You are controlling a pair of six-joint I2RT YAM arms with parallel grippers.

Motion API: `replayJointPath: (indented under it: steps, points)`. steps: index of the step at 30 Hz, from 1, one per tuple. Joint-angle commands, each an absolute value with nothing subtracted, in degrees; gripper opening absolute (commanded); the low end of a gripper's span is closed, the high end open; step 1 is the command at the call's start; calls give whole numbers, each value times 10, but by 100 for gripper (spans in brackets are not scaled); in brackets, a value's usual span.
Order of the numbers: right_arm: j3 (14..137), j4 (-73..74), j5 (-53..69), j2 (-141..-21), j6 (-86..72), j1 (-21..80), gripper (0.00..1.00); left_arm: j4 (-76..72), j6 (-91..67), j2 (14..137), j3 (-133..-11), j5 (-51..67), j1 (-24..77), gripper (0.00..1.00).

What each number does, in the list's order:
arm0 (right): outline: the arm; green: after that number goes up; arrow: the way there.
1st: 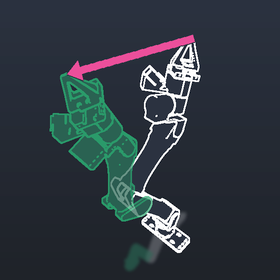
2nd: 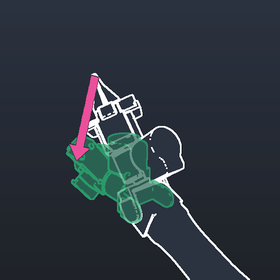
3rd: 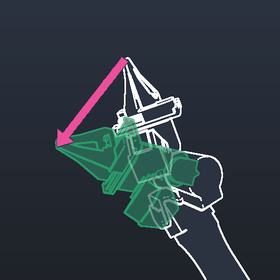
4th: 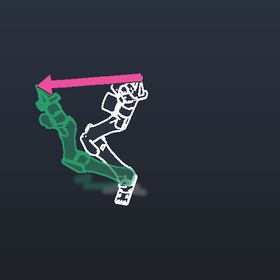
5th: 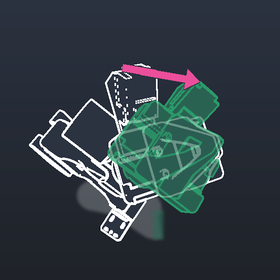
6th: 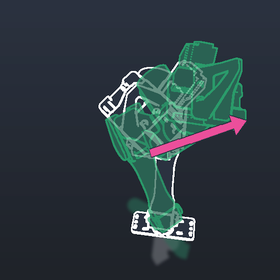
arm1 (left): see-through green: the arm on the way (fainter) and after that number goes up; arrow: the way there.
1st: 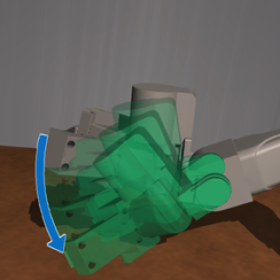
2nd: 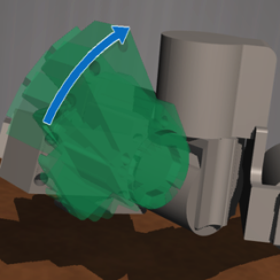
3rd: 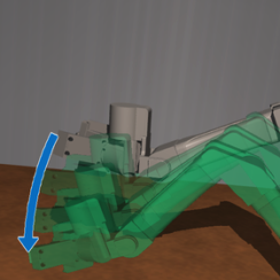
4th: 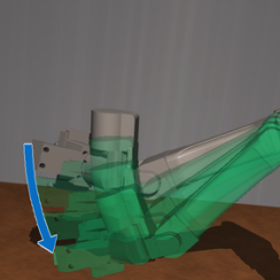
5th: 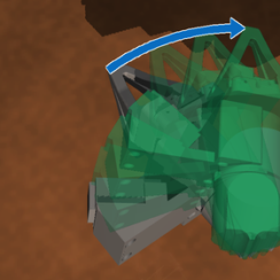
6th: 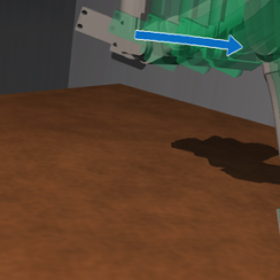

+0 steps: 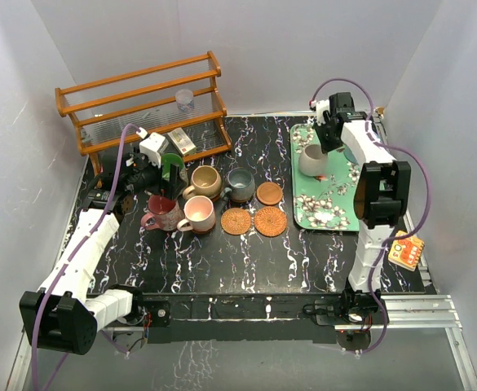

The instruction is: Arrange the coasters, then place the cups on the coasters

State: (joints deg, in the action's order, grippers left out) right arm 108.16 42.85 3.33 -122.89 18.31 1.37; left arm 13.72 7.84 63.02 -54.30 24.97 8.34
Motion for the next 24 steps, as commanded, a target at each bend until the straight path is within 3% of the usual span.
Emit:
replayJointPath:
  steps: [1, 10, 24]
  points:
    - [1013, 428, 93, -1102, 304, 10, 0, 131, 76, 609, -544, 269, 80, 93]
    - [860, 466, 216, -972, 508, 10, 0, 125, 75, 596, -536, 271, 80, 93]
    - [769, 468, 280, -930, 632, 11, 0, 143, 94, 631, -559, 272, 80, 93]
